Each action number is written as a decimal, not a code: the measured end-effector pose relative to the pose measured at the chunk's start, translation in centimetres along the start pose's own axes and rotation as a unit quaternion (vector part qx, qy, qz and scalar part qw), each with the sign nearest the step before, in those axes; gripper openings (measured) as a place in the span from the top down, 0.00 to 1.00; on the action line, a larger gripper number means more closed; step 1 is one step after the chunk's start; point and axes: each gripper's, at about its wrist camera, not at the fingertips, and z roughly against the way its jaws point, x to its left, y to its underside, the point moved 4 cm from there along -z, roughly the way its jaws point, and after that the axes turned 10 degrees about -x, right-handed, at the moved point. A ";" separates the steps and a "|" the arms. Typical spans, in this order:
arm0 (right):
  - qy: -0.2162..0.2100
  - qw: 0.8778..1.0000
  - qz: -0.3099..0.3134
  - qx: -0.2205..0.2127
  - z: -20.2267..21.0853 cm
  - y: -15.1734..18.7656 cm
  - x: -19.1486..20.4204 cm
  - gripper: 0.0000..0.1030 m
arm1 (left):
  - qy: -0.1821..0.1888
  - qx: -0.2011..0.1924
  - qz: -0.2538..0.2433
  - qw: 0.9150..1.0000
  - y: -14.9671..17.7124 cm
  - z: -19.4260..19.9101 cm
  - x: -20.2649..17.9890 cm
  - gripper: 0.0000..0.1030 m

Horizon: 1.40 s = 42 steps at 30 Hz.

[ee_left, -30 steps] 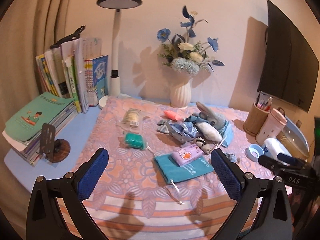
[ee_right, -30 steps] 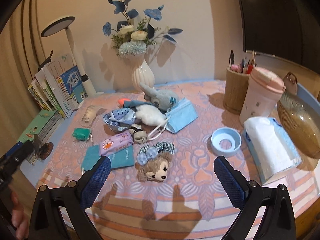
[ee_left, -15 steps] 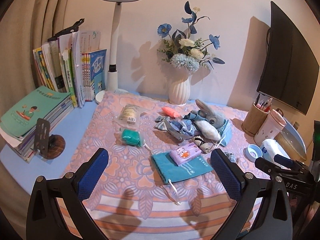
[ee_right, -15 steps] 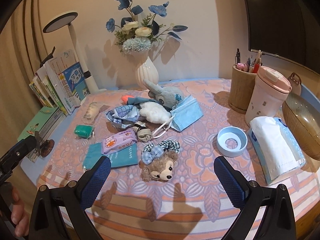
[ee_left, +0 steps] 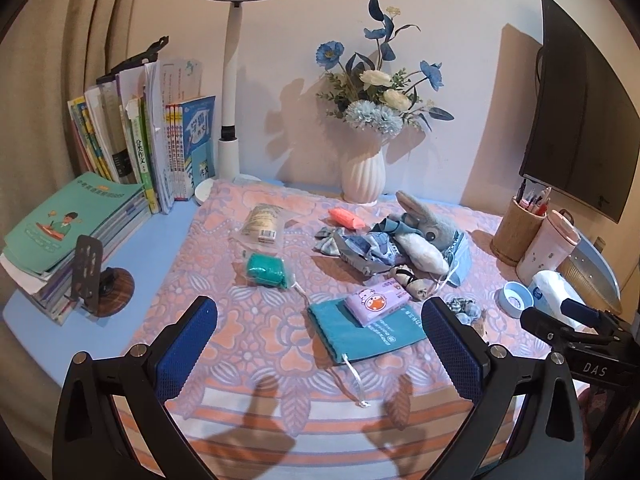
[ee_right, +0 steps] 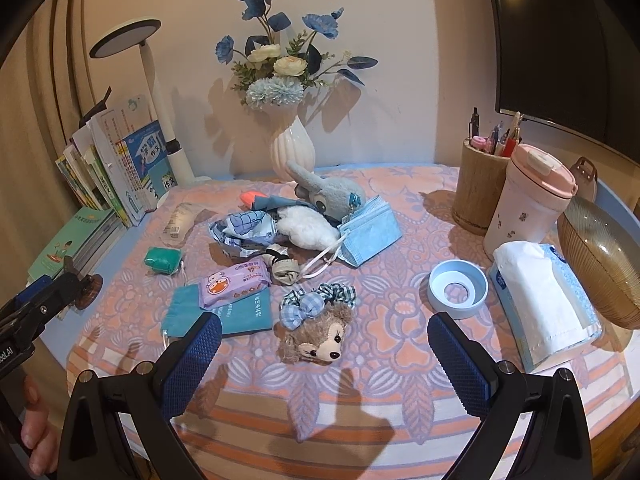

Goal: Organize soft objects

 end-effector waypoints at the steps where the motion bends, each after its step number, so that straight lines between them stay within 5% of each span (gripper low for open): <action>1: 0.000 1.000 0.000 0.000 0.0 0.0 0.0 0.00 | 0.001 0.001 0.002 1.000 0.0 -0.1 0.1 0.01; 36: 0.012 1.000 0.025 0.005 -1.0 0.2 -0.2 0.00 | -0.016 0.013 0.008 1.000 0.8 -1.7 2.6 0.01; 42: -0.035 0.997 0.037 0.052 -2.9 1.2 -2.0 0.00 | 0.015 0.090 0.000 0.996 2.3 -6.0 5.2 0.01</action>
